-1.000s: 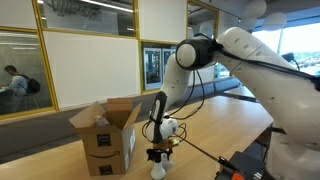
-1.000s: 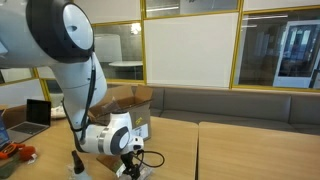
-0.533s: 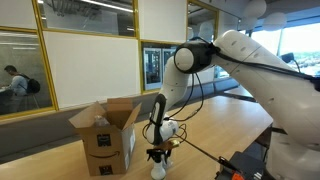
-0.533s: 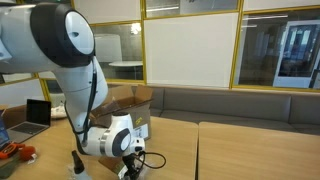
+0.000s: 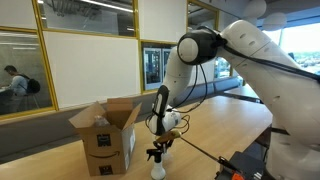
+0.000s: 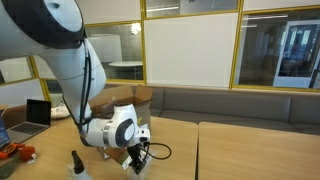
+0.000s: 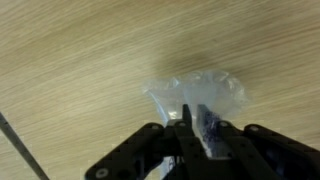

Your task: Put all the plastic bag and the spray bottle in the carton box

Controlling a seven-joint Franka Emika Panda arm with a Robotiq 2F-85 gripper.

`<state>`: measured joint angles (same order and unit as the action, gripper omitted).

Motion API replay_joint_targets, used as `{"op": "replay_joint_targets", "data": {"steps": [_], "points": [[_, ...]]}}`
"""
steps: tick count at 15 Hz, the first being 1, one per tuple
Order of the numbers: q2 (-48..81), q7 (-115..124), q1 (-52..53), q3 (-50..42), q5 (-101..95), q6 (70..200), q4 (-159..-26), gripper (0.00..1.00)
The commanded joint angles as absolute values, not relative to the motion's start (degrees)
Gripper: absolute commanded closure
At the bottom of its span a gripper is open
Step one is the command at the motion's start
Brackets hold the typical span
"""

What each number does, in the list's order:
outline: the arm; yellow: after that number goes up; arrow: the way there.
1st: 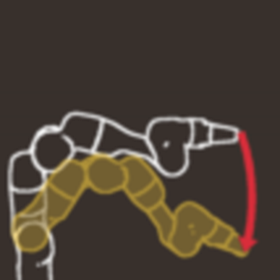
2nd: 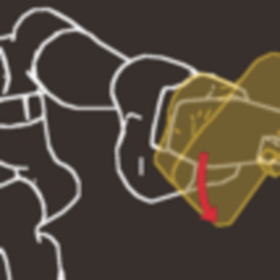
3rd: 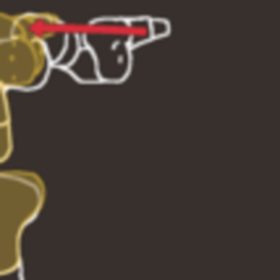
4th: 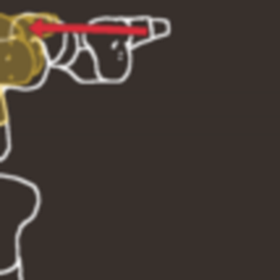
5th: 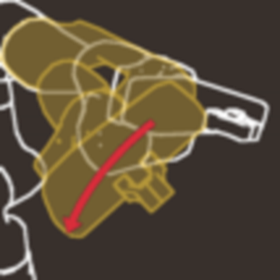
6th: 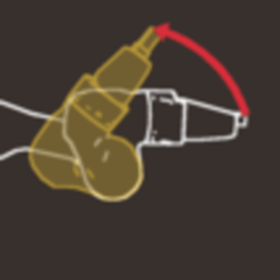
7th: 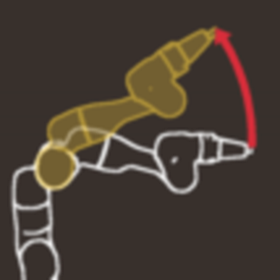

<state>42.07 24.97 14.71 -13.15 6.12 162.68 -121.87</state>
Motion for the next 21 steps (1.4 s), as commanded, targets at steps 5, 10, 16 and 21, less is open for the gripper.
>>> {"op": "replay_joint_targets", "data": {"steps": [5, 10, 16, 21], "points": [[23.5, 39.2, 31.4, -31.9, -7.3, 161.4, -130.6, 0.86], [13.5, 56.5, 42.3, -41.8, -30.9, 155.3, -127.0, 0.86], [4.6, 67.7, 32.2, -22.2, -45.1, 144.8, -121.5, 0.87], [7.0, 66.8, 21.3, -4.9, -41.6, 147.3, -117.1, 0.86]]}}
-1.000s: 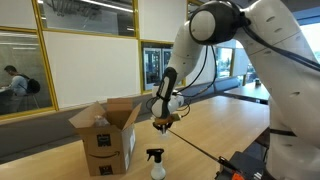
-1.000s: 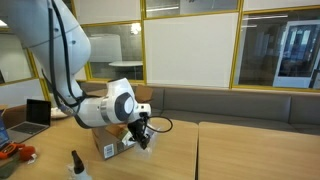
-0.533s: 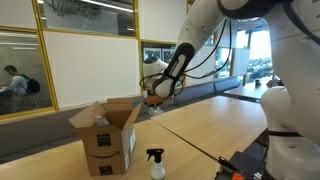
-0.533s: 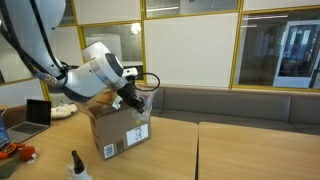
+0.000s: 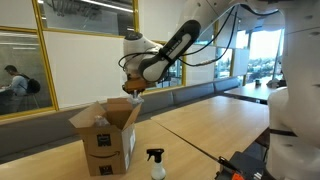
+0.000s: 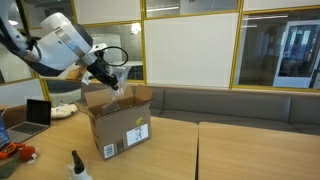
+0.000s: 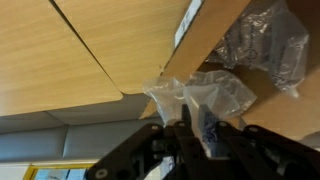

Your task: Put all the plastic bag and the spray bottle in the carton box

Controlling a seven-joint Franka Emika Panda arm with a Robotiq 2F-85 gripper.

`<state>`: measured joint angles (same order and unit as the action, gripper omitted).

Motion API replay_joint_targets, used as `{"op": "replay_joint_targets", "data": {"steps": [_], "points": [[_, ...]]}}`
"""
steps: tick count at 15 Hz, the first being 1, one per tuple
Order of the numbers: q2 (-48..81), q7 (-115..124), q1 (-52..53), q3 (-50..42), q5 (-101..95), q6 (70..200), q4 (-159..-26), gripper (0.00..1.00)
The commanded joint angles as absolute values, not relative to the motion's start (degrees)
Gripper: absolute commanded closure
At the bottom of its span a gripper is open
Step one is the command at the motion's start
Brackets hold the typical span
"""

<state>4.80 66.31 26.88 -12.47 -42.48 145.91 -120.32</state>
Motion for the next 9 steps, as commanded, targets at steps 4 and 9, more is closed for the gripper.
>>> {"op": "replay_joint_targets", "data": {"steps": [4, 9], "points": [[10.9, 67.7, 17.7, 0.8, -41.4, 151.8, -115.0, 0.86], [19.4, 67.5, 17.5, 0.8, -39.1, 162.2, -112.2, 0.86]]}}
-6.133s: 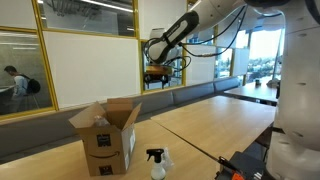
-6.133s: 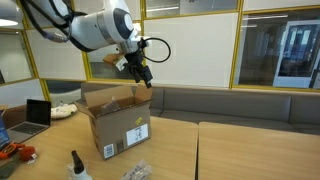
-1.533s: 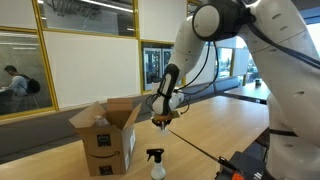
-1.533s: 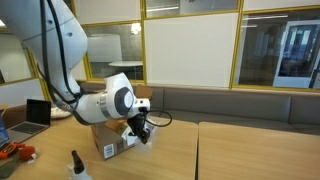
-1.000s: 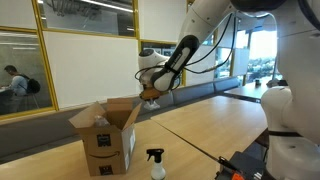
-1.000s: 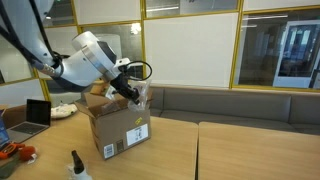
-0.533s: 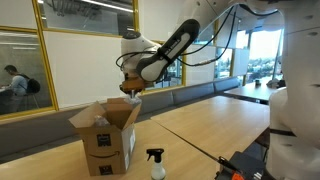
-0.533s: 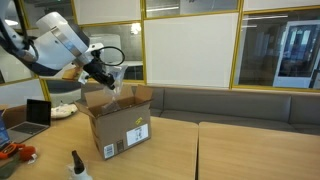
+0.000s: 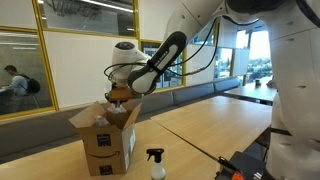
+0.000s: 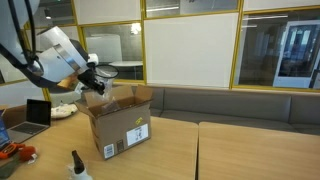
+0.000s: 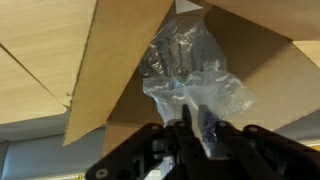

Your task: Put all the plastic bag and the spray bottle in the carton box

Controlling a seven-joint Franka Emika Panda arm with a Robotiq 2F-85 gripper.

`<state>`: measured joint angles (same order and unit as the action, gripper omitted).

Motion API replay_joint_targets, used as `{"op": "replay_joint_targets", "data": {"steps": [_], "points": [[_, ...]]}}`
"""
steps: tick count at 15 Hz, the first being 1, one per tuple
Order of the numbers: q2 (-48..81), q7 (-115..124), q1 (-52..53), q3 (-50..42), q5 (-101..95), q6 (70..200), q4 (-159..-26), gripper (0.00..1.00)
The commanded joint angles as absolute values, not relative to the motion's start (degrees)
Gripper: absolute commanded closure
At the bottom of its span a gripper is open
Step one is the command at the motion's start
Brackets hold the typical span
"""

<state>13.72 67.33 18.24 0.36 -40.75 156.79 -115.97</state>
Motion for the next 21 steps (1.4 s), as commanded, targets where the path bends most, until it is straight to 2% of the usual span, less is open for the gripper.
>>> {"op": "replay_joint_targets", "data": {"steps": [1, 5, 6, 7, 9, 10, 12, 13, 16, 17, 21], "points": [[21.3, 67.2, 17.3, 0.9, -38.5, 163.8, -111.5, 0.86], [28.3, 65.3, 16.0, 2.0, -35.1, 167.0, -109.1, 0.87], [29.6, 64.5, 15.3, 2.6, -33.8, 166.7, -108.7, 0.82], [31.1, 63.9, 14.5, 3.3, -33.0, 166.9, -108.3, 0.6], [32.8, 62.4, 12.8, 4.9, -31.1, 166.4, -107.7, 0.57], [33.7, 61.9, 12.1, 5.4, -30.6, 166.1, -107.4, 0.52], [34.5, 61.1, 10.9, 6.4, -29.8, 165.7, -107.2, 0.36], [33.9, 57.0, 14.2, 3.0, -24.2, 166.5, -107.9, 0.29], [32.6, 52.6, 15.9, 1.3, -18.5, 165.8, -108.8, 0.05], [31.7, 51.4, 16.7, 0.6, -17.1, 165.6, -109.3, 0.01], [27.8, 51.1, 21.7, -4.4, -15.8, 164.9, -111.1, 0.0]]}}
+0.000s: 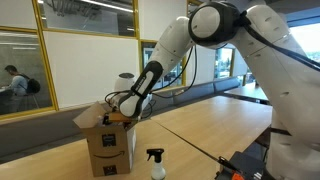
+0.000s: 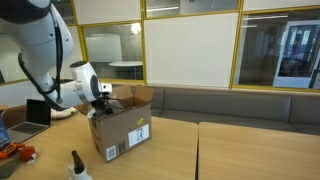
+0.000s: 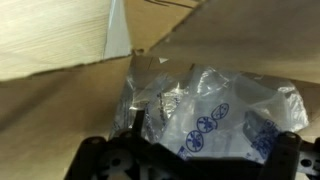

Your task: Put all the plastic bag and the spray bottle in the carton box

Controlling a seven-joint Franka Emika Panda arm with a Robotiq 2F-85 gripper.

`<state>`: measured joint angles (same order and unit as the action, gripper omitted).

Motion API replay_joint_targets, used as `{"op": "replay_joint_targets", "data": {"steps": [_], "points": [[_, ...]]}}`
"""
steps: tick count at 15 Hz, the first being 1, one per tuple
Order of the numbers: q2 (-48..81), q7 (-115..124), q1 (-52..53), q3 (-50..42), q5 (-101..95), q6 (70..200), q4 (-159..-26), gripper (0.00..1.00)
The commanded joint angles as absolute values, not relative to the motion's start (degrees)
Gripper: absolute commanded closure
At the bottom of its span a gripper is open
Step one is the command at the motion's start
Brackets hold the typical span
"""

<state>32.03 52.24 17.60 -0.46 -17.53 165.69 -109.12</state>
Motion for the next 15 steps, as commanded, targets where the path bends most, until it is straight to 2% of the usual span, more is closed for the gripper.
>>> {"op": "replay_joint_targets", "data": {"steps": [1, 3, 11, 15], "points": [[26.2, 51.7, 23.2, -5.7, -16.3, 164.6, -112.0, 0.0], [23.6, 52.9, 25.7, -7.7, -17.4, 164.3, -113.5, 0.0], [12.3, 54.1, 30.5, -4.5, -17.5, 160.0, -121.1, 0.0], [9.5, 51.0, 27.2, 5.0, -12.5, 155.7, -122.7, 0.0]]}}
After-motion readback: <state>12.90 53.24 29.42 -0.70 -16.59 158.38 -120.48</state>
